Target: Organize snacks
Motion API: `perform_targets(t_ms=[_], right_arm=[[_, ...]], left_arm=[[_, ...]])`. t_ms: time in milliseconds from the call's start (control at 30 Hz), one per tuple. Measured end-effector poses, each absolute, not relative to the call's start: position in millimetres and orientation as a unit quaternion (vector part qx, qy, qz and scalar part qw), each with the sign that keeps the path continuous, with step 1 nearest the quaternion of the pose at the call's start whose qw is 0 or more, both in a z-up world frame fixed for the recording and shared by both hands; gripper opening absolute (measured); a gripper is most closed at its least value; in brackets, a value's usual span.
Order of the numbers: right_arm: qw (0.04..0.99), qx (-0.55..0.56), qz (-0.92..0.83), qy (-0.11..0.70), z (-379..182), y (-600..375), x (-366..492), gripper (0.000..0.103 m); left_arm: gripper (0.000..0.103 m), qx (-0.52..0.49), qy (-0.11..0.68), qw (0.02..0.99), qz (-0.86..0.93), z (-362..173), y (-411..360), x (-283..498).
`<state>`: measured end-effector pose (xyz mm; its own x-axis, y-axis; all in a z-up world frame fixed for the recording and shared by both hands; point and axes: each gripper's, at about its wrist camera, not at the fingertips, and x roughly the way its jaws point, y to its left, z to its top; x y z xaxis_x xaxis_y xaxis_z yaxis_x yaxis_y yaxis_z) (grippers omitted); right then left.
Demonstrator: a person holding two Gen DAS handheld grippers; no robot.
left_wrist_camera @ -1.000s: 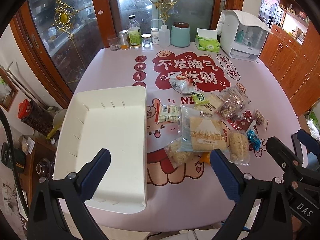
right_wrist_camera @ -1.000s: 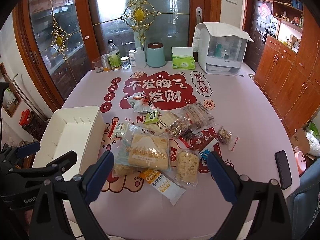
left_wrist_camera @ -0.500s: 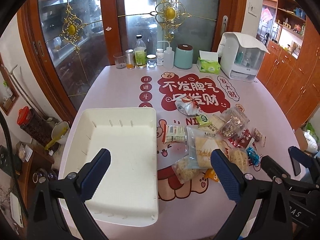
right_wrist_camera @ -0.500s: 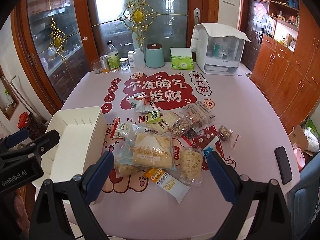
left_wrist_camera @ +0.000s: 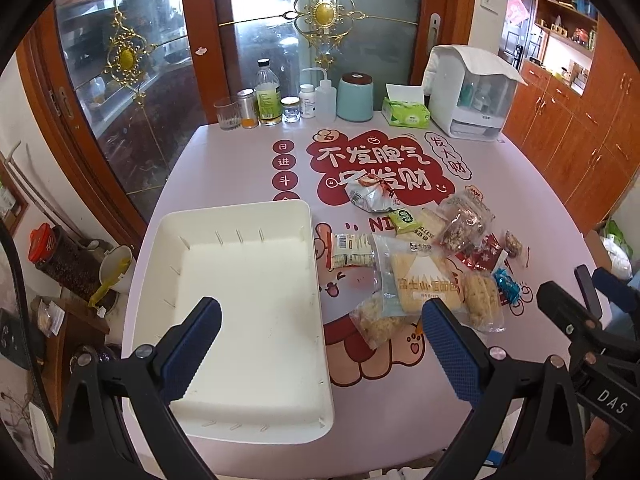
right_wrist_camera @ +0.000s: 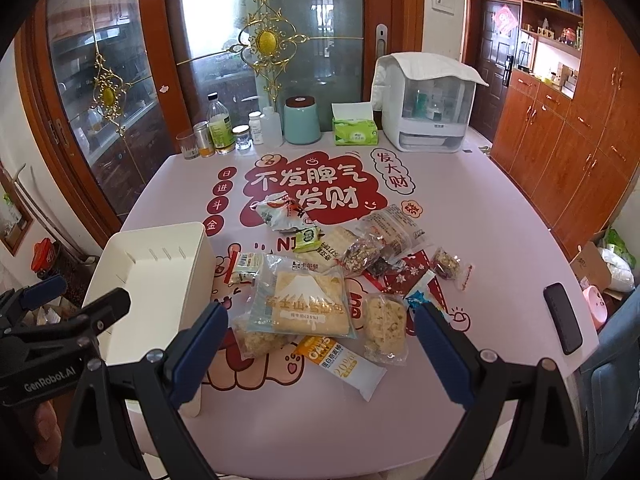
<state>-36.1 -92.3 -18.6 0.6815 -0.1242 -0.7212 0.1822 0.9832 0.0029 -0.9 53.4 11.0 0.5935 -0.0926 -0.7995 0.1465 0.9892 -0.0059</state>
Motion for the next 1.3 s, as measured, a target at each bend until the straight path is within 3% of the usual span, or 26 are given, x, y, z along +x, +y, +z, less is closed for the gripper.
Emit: perform_targets(t_ms=[867,1300], right_arm=[[0.906,0.02,-0.091,0.412,-26.9,-114.8,-26.4,0.095],[0.898,0.057,-0.091,0.427,-42.7,-175.8,-0.4,0.095]], left_arm=[[0.1,0.043,0.492,0.868,-0.047,-17.9,32.7,21.9],[0.1,0.071,0.509,0.857,-0.026,-31.6,-18.7,66.6]])
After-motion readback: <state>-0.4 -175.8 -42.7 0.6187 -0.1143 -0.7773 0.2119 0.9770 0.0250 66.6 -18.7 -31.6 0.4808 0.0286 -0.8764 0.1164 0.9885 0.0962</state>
